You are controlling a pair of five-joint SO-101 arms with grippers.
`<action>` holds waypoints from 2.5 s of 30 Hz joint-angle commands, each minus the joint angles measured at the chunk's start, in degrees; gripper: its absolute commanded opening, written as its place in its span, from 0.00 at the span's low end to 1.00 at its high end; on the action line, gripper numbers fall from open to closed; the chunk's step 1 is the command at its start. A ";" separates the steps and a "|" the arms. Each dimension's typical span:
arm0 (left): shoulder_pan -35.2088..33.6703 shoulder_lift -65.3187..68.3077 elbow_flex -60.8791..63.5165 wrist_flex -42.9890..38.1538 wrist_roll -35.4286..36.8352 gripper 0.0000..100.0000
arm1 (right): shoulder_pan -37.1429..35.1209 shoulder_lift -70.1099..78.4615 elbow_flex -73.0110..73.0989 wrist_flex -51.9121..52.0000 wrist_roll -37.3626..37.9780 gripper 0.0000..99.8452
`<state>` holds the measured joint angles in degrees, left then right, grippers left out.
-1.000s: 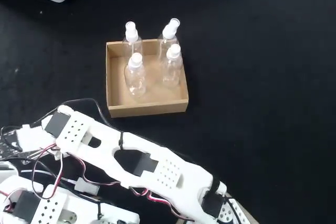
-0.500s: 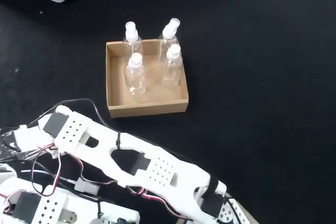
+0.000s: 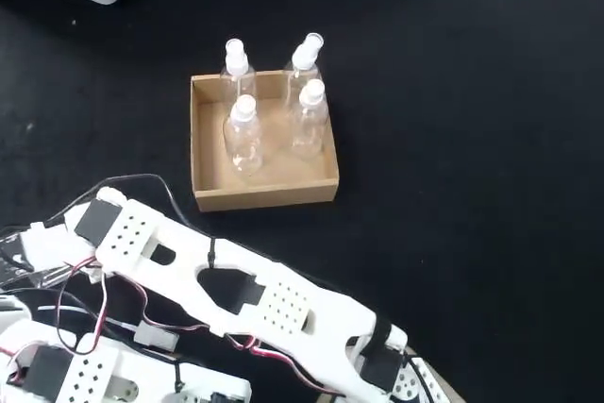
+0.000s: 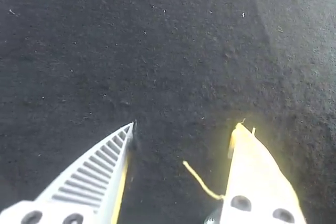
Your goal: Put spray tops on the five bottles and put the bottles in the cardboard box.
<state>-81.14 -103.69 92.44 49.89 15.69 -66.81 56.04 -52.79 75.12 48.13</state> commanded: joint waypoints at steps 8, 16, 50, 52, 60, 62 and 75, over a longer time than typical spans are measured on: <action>-0.57 -0.70 -1.10 -1.32 -0.09 0.27 | -1.76 -0.84 -4.18 0.44 0.53 0.27; -0.31 -0.70 -1.10 -1.32 -0.18 0.27 | -1.58 -0.92 -4.09 0.53 0.70 0.17; -0.13 -0.70 -1.01 -1.32 -0.26 0.27 | 3.16 -0.84 -15.25 21.27 -7.82 0.11; -0.13 -0.70 -1.01 -1.32 -0.26 0.27 | 3.69 -0.84 -15.16 21.54 -9.93 0.11; -0.04 -0.70 -1.01 -1.32 -0.18 0.27 | 5.01 -0.92 -14.99 25.85 -12.84 0.11; -0.04 -0.70 -1.01 -1.32 -0.18 0.27 | 5.54 -0.92 -14.99 25.85 -15.82 0.11; -0.04 -0.70 -1.01 -1.32 -0.09 0.27 | 7.03 -7.43 -5.41 26.11 -18.02 0.11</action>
<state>-81.14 -103.69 92.44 49.89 15.69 -61.71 55.69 -62.29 98.95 30.64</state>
